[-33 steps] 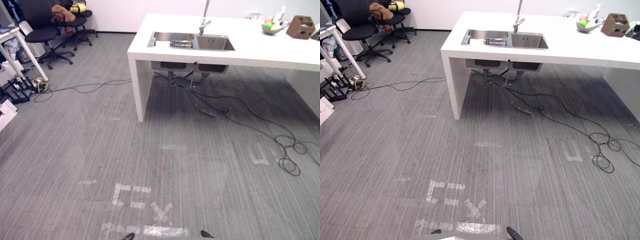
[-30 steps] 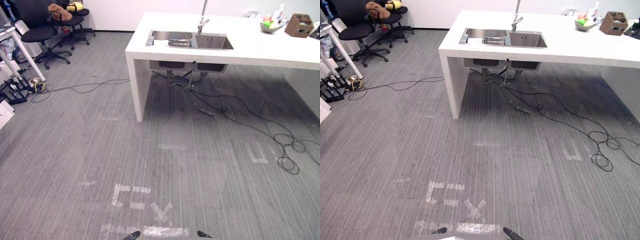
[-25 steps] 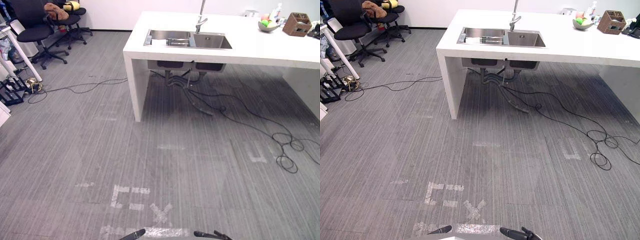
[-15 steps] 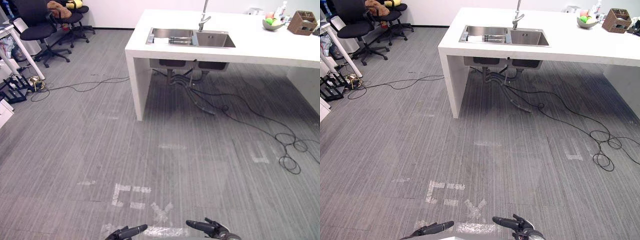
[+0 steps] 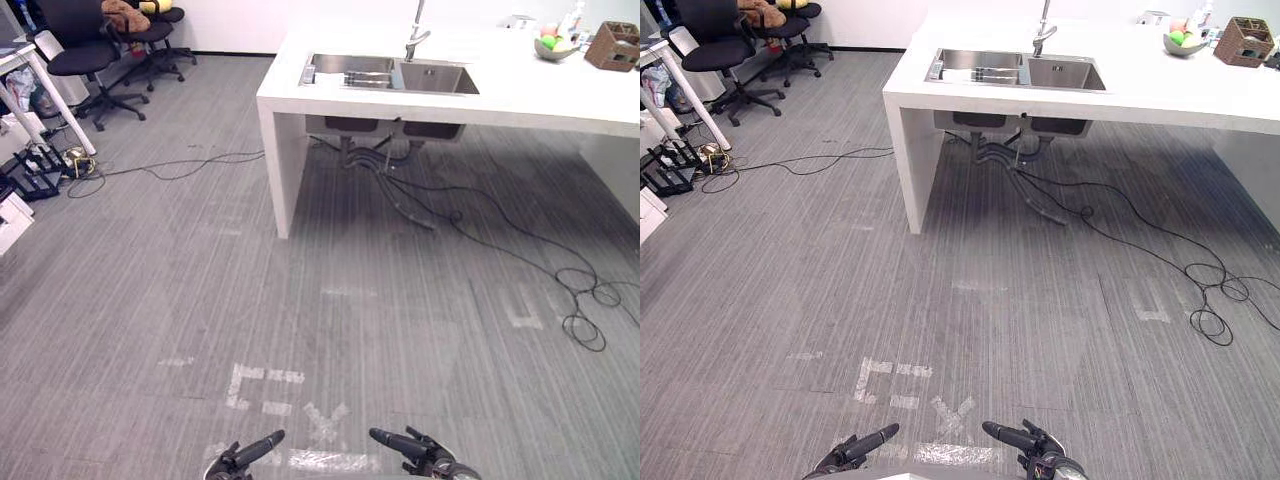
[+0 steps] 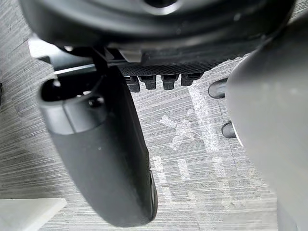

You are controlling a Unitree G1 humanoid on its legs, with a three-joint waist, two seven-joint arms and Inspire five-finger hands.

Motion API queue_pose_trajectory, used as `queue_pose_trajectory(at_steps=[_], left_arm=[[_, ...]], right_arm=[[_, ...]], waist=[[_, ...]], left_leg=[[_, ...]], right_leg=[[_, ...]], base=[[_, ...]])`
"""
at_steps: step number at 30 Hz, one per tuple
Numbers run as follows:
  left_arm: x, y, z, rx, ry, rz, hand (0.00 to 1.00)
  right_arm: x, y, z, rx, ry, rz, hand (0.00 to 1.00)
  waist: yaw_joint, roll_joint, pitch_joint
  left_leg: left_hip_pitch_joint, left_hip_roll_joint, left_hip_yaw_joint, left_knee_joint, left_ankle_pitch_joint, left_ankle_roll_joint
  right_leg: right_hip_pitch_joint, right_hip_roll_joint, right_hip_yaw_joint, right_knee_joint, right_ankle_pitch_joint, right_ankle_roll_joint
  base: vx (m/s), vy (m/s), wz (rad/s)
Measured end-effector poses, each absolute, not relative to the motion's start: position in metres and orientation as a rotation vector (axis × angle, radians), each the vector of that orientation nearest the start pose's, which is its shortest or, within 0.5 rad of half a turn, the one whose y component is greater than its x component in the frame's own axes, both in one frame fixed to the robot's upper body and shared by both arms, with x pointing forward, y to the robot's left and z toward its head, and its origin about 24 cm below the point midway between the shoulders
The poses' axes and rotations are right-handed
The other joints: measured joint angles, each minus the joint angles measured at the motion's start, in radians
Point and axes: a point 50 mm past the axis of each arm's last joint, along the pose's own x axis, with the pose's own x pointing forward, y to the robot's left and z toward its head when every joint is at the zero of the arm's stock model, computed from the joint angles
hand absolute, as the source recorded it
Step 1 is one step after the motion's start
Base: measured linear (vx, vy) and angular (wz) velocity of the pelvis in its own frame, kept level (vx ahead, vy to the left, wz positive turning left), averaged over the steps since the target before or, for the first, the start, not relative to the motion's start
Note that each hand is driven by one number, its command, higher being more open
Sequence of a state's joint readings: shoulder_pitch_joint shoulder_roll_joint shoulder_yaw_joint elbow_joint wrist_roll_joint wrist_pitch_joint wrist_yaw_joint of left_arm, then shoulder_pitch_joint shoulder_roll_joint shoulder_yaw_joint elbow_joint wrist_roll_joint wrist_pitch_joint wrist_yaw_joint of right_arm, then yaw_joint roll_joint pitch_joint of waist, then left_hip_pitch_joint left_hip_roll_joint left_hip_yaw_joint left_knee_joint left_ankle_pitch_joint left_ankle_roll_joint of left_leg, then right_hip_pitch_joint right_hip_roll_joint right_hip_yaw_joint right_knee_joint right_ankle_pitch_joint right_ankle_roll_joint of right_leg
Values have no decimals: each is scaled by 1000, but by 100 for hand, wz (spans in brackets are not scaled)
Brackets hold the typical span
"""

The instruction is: Walk over to the sink, pick up the cup, carry it to the dishwasher, place the cup inside the dishwasher, then close the dishwasher door

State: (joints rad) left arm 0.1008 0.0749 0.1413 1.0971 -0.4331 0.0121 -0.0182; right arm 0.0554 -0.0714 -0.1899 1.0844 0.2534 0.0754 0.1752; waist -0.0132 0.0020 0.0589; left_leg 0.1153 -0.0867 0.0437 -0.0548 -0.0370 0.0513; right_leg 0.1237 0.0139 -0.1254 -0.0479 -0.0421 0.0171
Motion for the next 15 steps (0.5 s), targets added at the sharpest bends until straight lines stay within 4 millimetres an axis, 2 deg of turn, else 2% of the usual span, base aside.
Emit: queue_pose_trajectory(at_steps=[2, 4, 5, 6, 7, 8, 9, 11, 13, 15], left_arm=[[73, 196, -168, -423, 1129, 449, 100], [72, 197, -168, -439, 1132, 474, 100], [70, 198, -169, -444, 1144, 490, 100], [68, 199, -169, -464, 1165, 517, 100], [67, 199, -169, -480, 1175, 534, 100], [63, 200, -170, -509, 1194, 570, 100], [57, 202, -171, -534, 1205, 603, 100], [56, 208, -170, -567, 1186, 649, 100], [55, 208, -170, -580, 1192, 661, 100], [55, 207, -170, -588, 1215, 678, 100]], right_arm=[[92, -189, -165, 401, 1129, -219, 100], [92, -189, -165, 421, 1122, -230, 100], [92, -189, -164, 427, 1110, -236, 100], [91, -190, -163, 440, 1095, -251, 100], [91, -191, -163, 447, 1087, -258, 100], [91, -192, -162, 454, 1074, -266, 100], [94, -193, -161, 460, 1058, -268, 100], [94, -193, -161, 483, 1051, -281, 100], [93, -193, -161, 501, 1049, -292, 100], [94, -193, -161, 511, 1048, -297, 100]], waist=[[0, -1, 0], [0, -5, 3], [-2, -9, 9], [0, -21, 15], [0, -21, 16], [4, -17, 18], [10, -25, 20], [12, -42, 33], [0, -41, 33], [-6, -29, 39]], left_leg=[[3, -1, -5, 1, 0, 0], [13, -7, -14, 4, -1, 1], [23, -14, -29, 12, -12, 7], [28, -23, -45, 39, -34, 30], [27, -28, -50, 53, -44, 42], [27, -33, -55, 75, -58, 51], [30, -40, -57, 87, -67, 63], [55, -50, -76, 95, -83, 87], [70, -30, -107, 107, -93, 75], [82, 21, -142, 108, -111, 57]], right_leg=[[3, -1, -9, 3, -1, -1], [-2, -10, -21, 49, -33, -5], [-21, -24, -36, 135, -87, -8], [-50, -44, -48, 246, -147, 9], [-67, -55, -52, 308, -172, 21], [-119, -79, -59, 449, -205, 38], [-193, -113, -73, 622, -216, 30], [-252, -140, -68, 757, -231, 24], [-262, -130, -78, 734, -262, 9], [-293, -96, -99, 630, -265, 4]], base=[[-15, -9, 8], [-28, -19, 16], [-48, -25, 37], [-44, -17, 42], [-28, 14, 37], [-8, 42, 20], [9, 49, 14], [85, 4, 21], [148, -62, 44], [185, -115, 42]])
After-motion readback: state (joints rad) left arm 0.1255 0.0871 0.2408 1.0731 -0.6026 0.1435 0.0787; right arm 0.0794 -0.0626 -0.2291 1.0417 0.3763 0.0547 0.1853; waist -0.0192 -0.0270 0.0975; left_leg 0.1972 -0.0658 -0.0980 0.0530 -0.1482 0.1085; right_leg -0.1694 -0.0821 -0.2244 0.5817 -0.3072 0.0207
